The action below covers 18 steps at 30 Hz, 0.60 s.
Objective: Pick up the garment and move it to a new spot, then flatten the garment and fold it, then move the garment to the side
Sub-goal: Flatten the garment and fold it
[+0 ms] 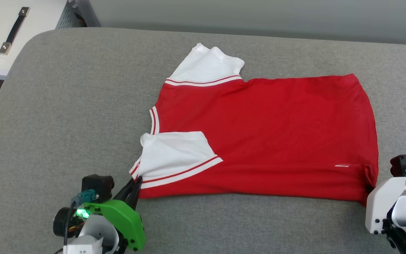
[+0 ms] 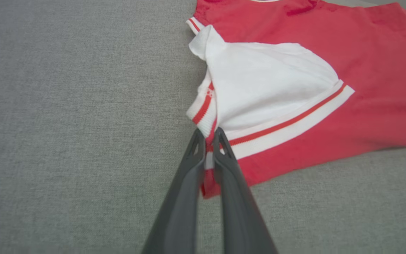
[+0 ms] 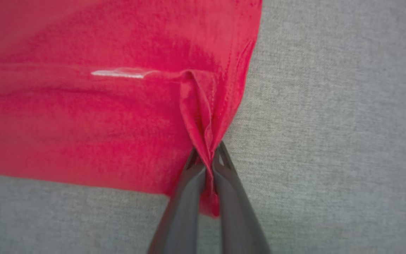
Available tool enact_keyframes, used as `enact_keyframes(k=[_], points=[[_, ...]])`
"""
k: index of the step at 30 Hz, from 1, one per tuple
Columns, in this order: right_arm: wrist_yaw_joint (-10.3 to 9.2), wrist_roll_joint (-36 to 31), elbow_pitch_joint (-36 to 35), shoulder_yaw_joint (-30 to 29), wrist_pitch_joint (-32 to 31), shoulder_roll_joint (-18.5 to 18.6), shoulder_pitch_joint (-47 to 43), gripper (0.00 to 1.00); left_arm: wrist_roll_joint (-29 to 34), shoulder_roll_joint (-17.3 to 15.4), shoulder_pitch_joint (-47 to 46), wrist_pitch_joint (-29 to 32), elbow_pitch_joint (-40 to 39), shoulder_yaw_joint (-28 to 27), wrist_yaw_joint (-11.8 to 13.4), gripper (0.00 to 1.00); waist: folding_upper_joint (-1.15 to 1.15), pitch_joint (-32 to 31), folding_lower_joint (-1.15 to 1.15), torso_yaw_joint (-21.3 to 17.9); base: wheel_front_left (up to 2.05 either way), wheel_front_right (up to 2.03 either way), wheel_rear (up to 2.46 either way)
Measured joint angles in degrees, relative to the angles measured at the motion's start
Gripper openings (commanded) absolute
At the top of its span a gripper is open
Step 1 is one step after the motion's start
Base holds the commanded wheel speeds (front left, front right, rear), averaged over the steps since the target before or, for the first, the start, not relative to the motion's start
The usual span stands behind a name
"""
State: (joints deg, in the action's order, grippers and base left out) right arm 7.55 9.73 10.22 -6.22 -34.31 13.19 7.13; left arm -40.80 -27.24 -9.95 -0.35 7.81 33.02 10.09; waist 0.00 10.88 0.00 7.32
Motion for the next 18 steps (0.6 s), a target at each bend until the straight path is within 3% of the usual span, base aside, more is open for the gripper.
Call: enact_keyframes(k=[10,18], points=[[0.01,5.7,-1.5,-0.5,-1.6,0.9,-3.1,0.0,-0.2,-1.0,2.8,0.4,1.7,0.5,0.0,0.0,0.0,-4.1,0.0,-0.8,0.0,0.0,0.0],[0.04,11.0,-7.9,-0.7,-6.6,3.2,-7.7,0.0,-0.7,-3.8,6.9,2.5,-0.9,0.9,0.7,0.0,0.0,-7.4,0.0,-1.4,0.0,0.0,0.0]])
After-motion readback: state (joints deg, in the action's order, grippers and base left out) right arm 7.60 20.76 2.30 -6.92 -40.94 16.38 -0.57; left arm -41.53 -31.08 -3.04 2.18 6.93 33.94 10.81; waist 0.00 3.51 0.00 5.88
